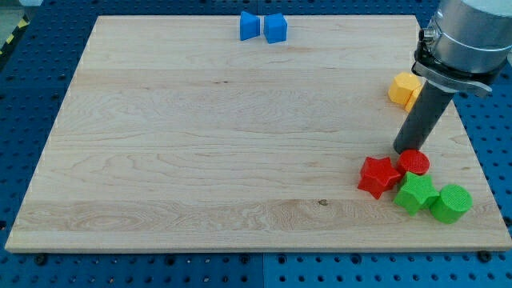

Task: Place your arm to top of the yellow hexagon

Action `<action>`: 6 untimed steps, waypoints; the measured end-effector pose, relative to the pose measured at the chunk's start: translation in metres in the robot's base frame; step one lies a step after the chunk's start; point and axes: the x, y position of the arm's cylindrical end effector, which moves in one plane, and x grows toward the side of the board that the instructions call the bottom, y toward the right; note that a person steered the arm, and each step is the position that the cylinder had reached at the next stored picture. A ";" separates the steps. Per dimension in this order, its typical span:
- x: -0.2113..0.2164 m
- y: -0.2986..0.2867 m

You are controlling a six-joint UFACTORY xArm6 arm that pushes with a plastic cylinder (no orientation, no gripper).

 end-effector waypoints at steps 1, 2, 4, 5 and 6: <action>-0.011 -0.015; -0.054 -0.025; -0.149 -0.022; -0.166 0.011; -0.168 0.034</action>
